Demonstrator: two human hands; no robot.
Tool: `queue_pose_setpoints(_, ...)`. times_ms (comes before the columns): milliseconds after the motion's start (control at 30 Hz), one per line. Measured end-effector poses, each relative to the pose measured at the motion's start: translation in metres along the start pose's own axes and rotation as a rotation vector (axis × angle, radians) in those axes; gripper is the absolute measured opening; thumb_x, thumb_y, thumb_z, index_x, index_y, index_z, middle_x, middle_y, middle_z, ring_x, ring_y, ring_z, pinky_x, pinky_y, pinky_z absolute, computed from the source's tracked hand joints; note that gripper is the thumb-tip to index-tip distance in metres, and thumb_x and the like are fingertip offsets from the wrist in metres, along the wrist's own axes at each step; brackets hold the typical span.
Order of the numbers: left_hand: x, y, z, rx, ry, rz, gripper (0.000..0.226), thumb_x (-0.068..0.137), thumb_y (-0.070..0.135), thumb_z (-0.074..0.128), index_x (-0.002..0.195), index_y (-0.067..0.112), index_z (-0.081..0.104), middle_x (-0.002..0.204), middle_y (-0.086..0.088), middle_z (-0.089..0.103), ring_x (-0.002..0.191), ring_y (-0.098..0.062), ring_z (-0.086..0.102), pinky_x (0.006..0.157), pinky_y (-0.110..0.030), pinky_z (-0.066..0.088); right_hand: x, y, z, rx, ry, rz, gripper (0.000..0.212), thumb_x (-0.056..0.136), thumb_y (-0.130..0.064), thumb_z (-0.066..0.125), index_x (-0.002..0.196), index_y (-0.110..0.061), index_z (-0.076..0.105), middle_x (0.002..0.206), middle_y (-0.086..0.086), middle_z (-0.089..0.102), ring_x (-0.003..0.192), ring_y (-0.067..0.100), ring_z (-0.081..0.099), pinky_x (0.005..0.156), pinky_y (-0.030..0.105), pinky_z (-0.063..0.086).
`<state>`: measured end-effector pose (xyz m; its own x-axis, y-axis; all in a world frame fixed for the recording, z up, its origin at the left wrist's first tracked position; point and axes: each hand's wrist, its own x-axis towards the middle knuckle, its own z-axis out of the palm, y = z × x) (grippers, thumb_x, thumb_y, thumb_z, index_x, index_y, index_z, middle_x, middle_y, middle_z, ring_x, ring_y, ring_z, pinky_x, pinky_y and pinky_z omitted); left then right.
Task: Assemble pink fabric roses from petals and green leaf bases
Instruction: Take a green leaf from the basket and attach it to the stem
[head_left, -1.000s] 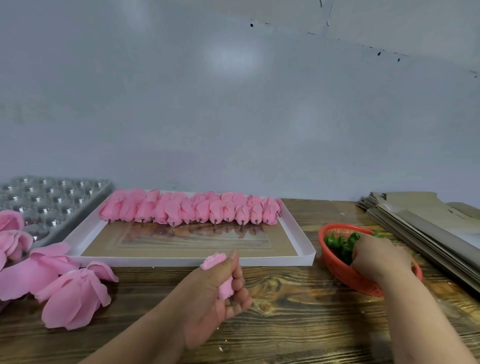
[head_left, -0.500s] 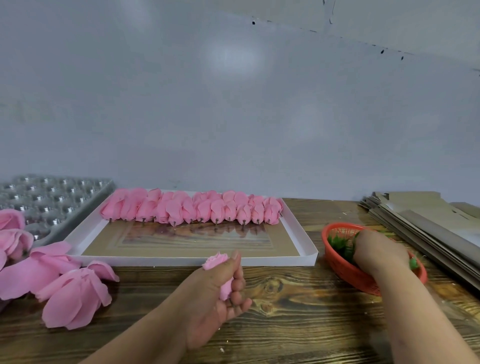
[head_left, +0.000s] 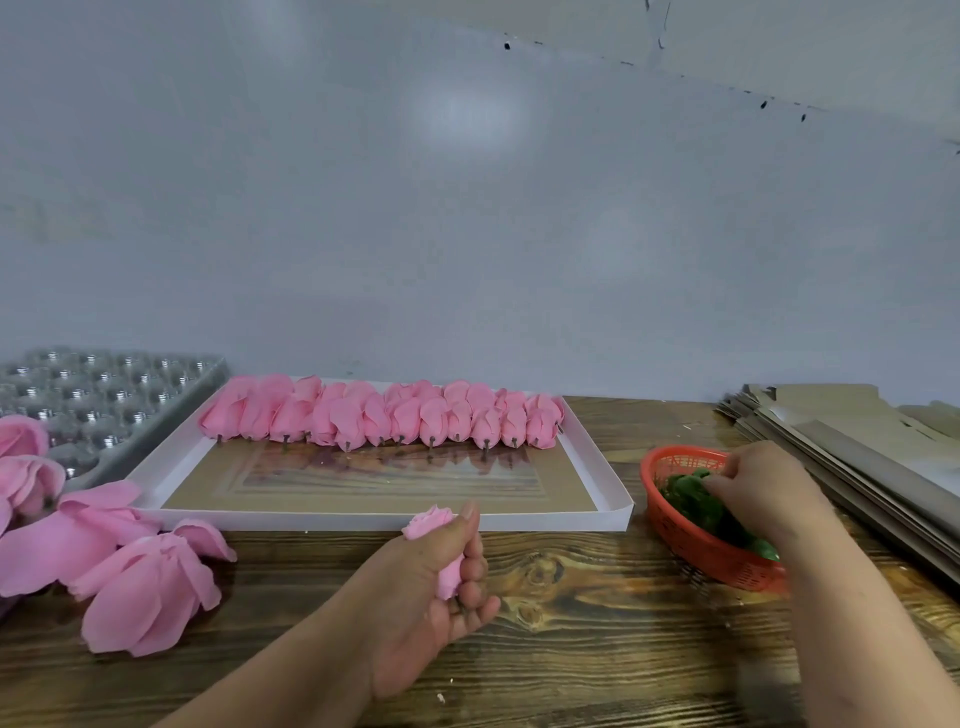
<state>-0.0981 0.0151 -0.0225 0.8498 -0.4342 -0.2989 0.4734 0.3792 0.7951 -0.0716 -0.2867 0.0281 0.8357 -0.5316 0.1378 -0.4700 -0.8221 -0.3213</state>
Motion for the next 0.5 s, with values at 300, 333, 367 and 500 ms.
queue_pose_setpoints(300,0.0019,-0.0009,-0.0009,-0.016,0.031,-0.011,0.026,0.074,0.030,0.069,0.058,0.012,0.062,0.056,-0.002,0.048,0.043,-0.010,0.043,0.065,-0.033,0.054,0.0010,0.0019,0.0053,0.193,0.052,0.049,0.019,0.088,-0.013,0.059,0.072,-0.004,0.063,0.064,0.011,0.066,0.060,0.025,0.066,0.063,0.037,0.054)
queue_pose_setpoints(333,0.0018,-0.0008,-0.0010,-0.016,0.033,-0.012,0.025,0.074,0.030,0.069,0.059,0.012,0.061,0.056,-0.002,0.048,0.043,-0.011,0.043,0.066,-0.034,0.053,0.0015,0.0022,0.0065,0.199,0.055,0.051,0.019,0.088,-0.013,0.058,0.072,-0.004,0.062,0.064,0.011,0.065,0.059,0.025,0.066,0.062,0.036,0.054)
queue_pose_setpoints(367,0.0018,-0.0007,-0.0010,-0.015,0.034,-0.011,0.025,0.073,0.030,0.069,0.059,0.012,0.061,0.056,-0.002,0.048,0.043,-0.011,0.043,0.067,-0.034,0.053,0.0022,0.0025,0.0074,0.208,0.066,0.058,0.018,0.089,-0.013,0.056,0.073,-0.004,0.061,0.063,0.011,0.065,0.057,0.023,0.065,0.057,0.032,0.051)
queue_pose_setpoints(500,0.0014,-0.0004,-0.0002,-0.005,0.039,-0.006,0.024,0.072,0.031,0.069,0.060,0.012,0.060,0.056,-0.002,0.047,0.044,-0.010,0.043,0.065,-0.033,0.053,0.0051,0.0058,0.0060,0.316,0.215,0.119,0.011,0.094,-0.012,0.048,0.092,-0.005,0.056,0.066,0.015,0.064,0.047,0.017,0.061,0.046,0.021,0.036)
